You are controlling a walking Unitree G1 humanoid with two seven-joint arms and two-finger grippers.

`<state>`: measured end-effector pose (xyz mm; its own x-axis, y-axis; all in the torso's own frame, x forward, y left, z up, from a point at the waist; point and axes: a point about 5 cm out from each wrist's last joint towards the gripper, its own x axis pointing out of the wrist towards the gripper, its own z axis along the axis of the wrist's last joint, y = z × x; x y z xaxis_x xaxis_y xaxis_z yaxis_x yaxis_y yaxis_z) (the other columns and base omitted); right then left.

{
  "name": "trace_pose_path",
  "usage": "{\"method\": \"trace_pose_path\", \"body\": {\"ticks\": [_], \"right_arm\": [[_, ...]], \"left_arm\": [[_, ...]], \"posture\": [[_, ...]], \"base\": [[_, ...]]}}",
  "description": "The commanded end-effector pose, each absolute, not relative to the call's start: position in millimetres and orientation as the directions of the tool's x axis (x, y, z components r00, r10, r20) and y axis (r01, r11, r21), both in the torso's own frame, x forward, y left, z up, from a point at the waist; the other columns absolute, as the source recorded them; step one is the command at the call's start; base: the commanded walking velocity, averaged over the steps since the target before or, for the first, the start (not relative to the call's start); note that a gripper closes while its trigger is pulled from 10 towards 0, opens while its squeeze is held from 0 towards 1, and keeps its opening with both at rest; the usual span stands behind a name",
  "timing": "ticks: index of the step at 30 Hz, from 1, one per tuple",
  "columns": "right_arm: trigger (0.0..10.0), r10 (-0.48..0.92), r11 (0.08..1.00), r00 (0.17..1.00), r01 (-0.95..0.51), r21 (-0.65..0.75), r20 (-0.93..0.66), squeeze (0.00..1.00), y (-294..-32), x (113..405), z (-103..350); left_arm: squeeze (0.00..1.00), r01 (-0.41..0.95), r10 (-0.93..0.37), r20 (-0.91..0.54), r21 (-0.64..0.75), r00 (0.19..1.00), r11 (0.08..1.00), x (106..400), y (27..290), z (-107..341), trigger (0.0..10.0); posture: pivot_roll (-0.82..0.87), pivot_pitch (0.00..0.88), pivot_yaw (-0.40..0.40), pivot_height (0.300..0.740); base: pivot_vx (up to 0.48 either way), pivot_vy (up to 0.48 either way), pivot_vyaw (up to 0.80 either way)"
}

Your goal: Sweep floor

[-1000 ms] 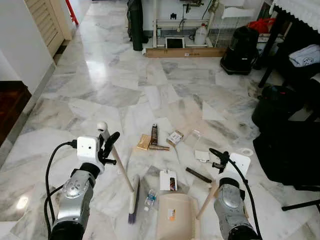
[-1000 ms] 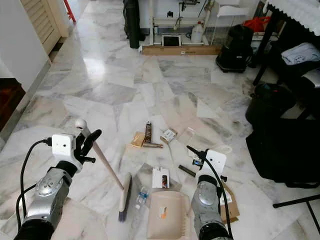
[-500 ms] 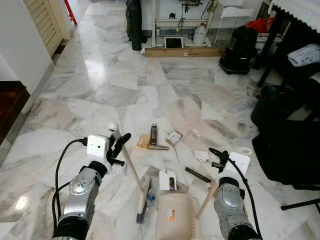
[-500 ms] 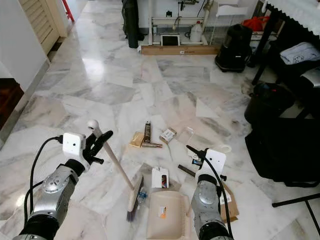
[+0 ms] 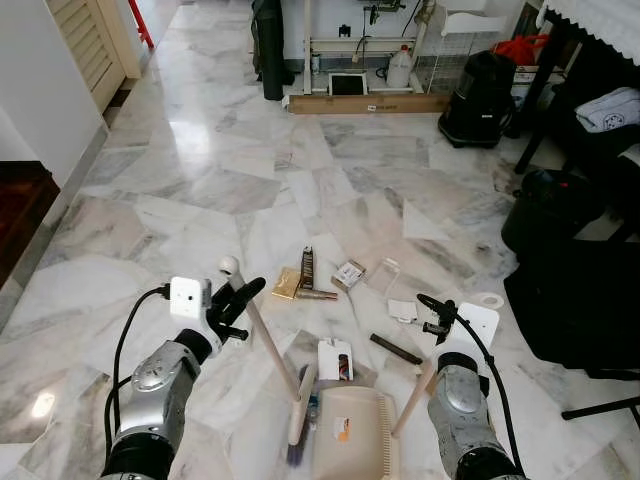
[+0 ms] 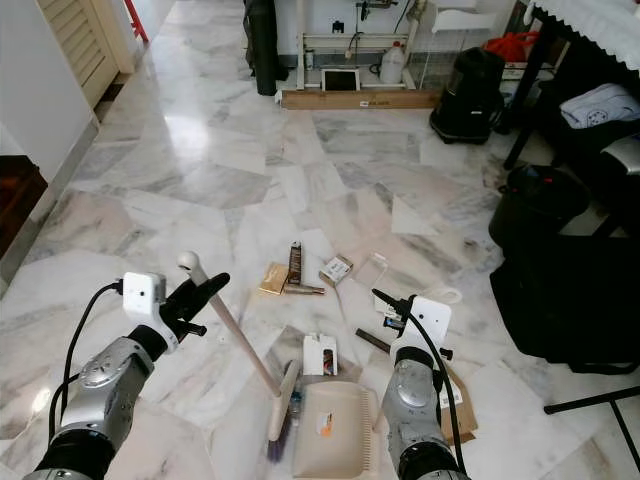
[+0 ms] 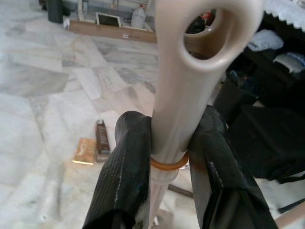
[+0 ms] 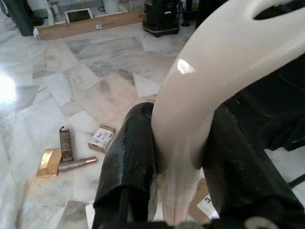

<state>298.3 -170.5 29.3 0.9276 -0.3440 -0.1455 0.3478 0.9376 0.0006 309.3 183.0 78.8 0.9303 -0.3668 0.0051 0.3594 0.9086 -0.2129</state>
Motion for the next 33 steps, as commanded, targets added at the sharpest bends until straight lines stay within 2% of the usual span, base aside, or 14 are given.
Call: {"method": "trace_pose_path", "body": {"ticks": [1, 9, 15, 19, 28, 33], "right_arm": [[10.0, -0.337, 0.938, 0.923, 0.345, 0.012, -0.188, 0.00, -167.8, 296.2, 23.4], [10.0, -0.334, 0.939, 0.923, 0.343, 0.014, -0.191, 0.00, -167.2, 296.9, 23.5], [10.0, -0.330, 0.941, 0.924, 0.339, 0.016, -0.193, 0.00, -165.8, 298.8, 24.5], [10.0, -0.332, 0.940, 0.923, 0.342, 0.017, -0.194, 0.00, -166.1, 299.3, 24.6], [10.0, -0.326, 0.941, 0.924, 0.337, 0.021, -0.200, 0.00, -164.2, 299.3, 23.8], [10.0, -0.324, 0.942, 0.924, 0.335, 0.023, -0.202, 0.00, -163.1, 298.1, 22.7]], "left_arm": [[0.00, 0.368, -0.374, 0.040, -0.302, 0.926, 0.879, 308.2, 183.7, 82.3, 10.0], [0.00, 0.362, -0.364, 0.070, -0.379, 0.929, 0.852, 308.3, 194.8, 90.8, 10.0], [0.00, 0.432, -0.441, 0.093, -0.457, 0.893, 0.778, 302.2, 192.1, 102.2, 10.0], [0.00, 0.436, -0.437, 0.115, -0.474, 0.892, 0.765, 301.3, 194.5, 109.4, 10.0], [0.00, 0.360, -0.318, 0.178, -0.318, 0.931, 0.877, 306.1, 207.8, 140.5, 10.0], [0.00, 0.138, -0.088, 0.288, -0.160, 0.953, 0.977, 307.2, 227.7, 169.0, 10.0]], "posture": [[0.06, 0.120, -0.011, 0.740], [0.07, 0.124, -0.009, 0.740], [0.07, 0.124, -0.007, 0.740], [0.08, 0.124, -0.006, 0.740], [0.08, 0.121, -0.005, 0.740], [0.08, 0.107, -0.002, 0.740]], "base": [[0.000, 0.000, 0.00], [0.000, 0.000, 0.00], [0.000, 0.000, 0.00], [0.000, 0.000, 0.00], [0.000, 0.000, 0.00], [0.000, 0.000, 0.00]]}}
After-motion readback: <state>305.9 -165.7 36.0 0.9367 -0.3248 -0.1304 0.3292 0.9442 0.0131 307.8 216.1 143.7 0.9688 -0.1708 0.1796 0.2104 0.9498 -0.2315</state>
